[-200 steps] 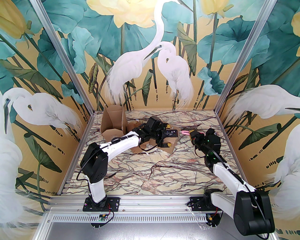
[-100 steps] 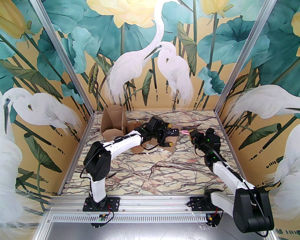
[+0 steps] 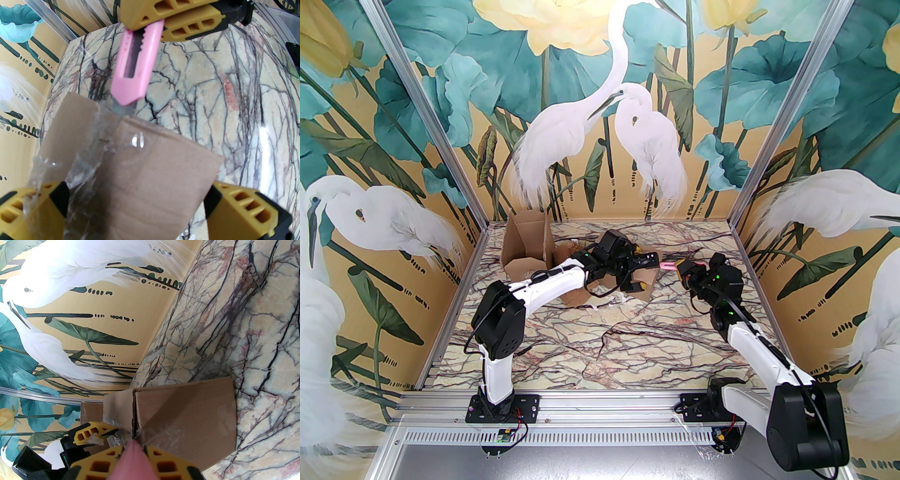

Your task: Unpack the express box

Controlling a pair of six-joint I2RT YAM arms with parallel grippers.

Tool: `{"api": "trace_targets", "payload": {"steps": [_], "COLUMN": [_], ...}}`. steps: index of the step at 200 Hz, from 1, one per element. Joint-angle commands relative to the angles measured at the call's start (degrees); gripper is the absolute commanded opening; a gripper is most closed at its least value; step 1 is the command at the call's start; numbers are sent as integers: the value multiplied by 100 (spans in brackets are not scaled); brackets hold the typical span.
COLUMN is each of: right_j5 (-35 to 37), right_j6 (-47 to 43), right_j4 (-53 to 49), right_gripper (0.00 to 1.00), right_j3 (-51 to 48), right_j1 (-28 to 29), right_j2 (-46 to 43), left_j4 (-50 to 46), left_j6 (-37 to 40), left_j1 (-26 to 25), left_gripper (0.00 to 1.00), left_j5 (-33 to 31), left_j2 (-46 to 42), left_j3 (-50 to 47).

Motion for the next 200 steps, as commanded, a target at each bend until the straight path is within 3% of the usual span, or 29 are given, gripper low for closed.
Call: {"api": "trace_targets", "payload": {"steps": [1,58,89,122,200], "right_j5": [-742,-1152,-1409,-1502,-1434], "right_j6": [-122,-141,93,81,67], "right_j4": [-277,233,746,598,-111], "right_gripper": [0,0,0,0,0], "right_j3": [-32,47,-80,-178,-124], "right_j1": [35,-117,-142,-140,-199], "right_j2": [-82,537,742,514,-153], "left_j4": [459,-208,149,531,-22], "left_j6": [-283,166,-177,-673,-1041], "left_j1": [281,332,348,396,436], "left_gripper": [98,92,91,91,93], "left_j5": [267,818,521,139,-69], "left_j2": [-60,30,124,200,359], "left_j3": [70,-3,41,179,557]}}
